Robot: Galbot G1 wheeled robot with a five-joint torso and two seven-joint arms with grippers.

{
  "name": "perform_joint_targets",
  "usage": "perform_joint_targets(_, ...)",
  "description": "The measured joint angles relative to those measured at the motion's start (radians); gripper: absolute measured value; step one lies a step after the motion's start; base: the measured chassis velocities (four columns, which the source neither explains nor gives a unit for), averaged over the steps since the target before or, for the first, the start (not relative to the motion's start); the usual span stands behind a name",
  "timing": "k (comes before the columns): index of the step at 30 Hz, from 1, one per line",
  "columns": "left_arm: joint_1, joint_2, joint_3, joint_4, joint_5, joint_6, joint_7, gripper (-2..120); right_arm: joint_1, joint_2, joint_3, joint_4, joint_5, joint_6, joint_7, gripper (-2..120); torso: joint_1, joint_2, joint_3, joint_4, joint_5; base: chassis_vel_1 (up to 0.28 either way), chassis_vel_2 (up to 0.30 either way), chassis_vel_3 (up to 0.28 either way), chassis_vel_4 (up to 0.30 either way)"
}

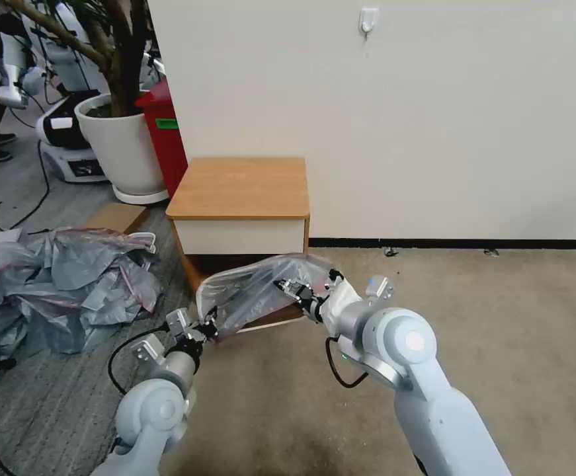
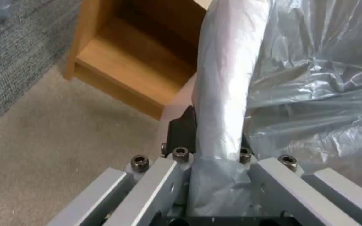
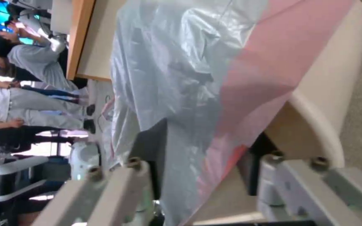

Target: Pick up the garbage bag from the table and place it over the trash can.

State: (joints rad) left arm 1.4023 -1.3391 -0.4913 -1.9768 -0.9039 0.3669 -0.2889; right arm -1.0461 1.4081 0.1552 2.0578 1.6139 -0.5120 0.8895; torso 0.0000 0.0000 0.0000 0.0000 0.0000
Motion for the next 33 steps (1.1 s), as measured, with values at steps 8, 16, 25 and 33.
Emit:
perform_joint_targets(8, -0.004, -0.005, 0.001, 0.0, -0.021, 0.01, -0.011, 4, -0.009, -0.007, -0.007, -0.003, -0.034, 0.007, -0.03, 4, 0.0, 0.0, 0.0, 0.0, 0.0, 0.0, 0.0, 0.0, 0.0)
perform_joint_targets(16, -0.017, -0.006, 0.004, 0.004, -0.042, 0.012, -0.024, 4, -0.029, -0.017, -0.014, 0.019, -0.065, 0.026, -0.064, 0, 0.0, 0.0, 0.0, 0.0, 0.0, 0.0, 0.0, 0.0, 0.0)
perform_joint_targets(25, -0.03, -0.009, 0.0, 0.012, -0.074, 0.012, -0.044, 4, -0.054, -0.026, -0.025, 0.053, -0.095, 0.052, -0.094, 0, 0.0, 0.0, 0.0, 0.0, 0.0, 0.0, 0.0, 0.0, 0.0)
perform_joint_targets(33, -0.055, -0.016, -0.011, 0.02, -0.134, 0.011, -0.088, 4, -0.103, -0.048, -0.022, 0.08, -0.157, 0.096, -0.167, 0, 0.0, 0.0, 0.0, 0.0, 0.0, 0.0, 0.0, 0.0, 0.0)
